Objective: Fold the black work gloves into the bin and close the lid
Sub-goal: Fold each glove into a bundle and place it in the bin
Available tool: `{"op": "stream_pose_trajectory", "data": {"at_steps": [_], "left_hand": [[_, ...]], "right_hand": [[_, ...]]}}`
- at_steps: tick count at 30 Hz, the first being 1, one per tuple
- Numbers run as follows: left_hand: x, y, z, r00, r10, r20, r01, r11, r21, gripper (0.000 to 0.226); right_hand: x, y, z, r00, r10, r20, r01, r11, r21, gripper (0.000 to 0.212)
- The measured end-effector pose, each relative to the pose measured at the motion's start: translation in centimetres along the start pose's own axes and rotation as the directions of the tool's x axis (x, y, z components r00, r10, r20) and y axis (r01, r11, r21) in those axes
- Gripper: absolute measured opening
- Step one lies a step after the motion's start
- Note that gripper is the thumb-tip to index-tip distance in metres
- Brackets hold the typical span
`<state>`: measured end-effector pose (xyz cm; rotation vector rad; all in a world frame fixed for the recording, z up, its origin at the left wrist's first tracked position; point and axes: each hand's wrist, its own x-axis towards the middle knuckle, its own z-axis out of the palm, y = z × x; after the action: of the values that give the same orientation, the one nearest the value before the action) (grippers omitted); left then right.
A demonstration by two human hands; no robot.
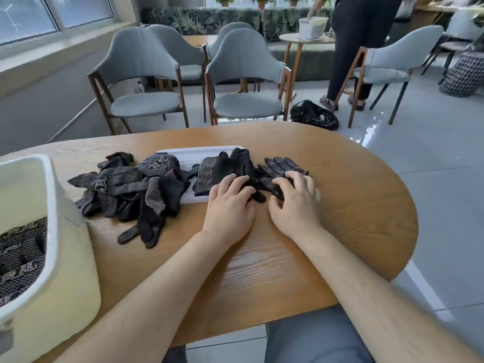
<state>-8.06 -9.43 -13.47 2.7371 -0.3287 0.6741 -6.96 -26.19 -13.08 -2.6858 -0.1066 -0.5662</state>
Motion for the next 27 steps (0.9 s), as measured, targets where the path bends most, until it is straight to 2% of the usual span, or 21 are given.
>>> {"op": "stream_pose_trajectory", "data": {"at_steps": [3,7,13,17,21,25,27], "left_hand": [[0.2,-0.1,0.3,0.999,-0.026,0.019,0.026,1.0,-0.011,0.029],[0.5,-0.5,0.5,0.998,-0.053,0.024,0.054,0.997,-0.051,0.03],[1.1,-0.9,1.3,0.999,-0.053,-0.004,0.052,0.996,-0.075,0.028],[0.6,-0.8,1.0,0.998,-0.018,-0.062,0.013,0.996,-0.093,0.028],[-0.3,-0.2,-0.1,0.991,0.056,-0.125,-0.076,0.984,-0.162,0.025],[-1.5,-0.3,-0.9,0.994,0.111,-0.012,-0.109,0.945,-0.309,0.03],[-1.7,-0.3,-1.3,0.997,0.068,0.032,-0.05,0.919,-0.391,0.029]], "right_hand": [[0.6,0.2,0.7,0.998,0.05,0.038,-0.05,0.999,0.011,0.031],[0.6,0.1,0.9,1.0,0.014,-0.018,-0.013,0.996,0.091,0.025],[-0.4,-0.3,0.0,0.999,-0.049,-0.019,0.051,0.984,0.172,0.038],[-1.2,-0.5,-0.6,0.989,-0.125,-0.078,0.139,0.968,0.207,0.048],[-1.8,-0.7,-0.9,0.958,-0.23,-0.174,0.263,0.943,0.206,0.031],[-2.4,-0.9,-0.9,0.926,-0.309,-0.216,0.339,0.934,0.117,0.021],[-2.5,-1.1,-0.9,0.914,-0.335,-0.229,0.365,0.926,0.102,0.019]]}}
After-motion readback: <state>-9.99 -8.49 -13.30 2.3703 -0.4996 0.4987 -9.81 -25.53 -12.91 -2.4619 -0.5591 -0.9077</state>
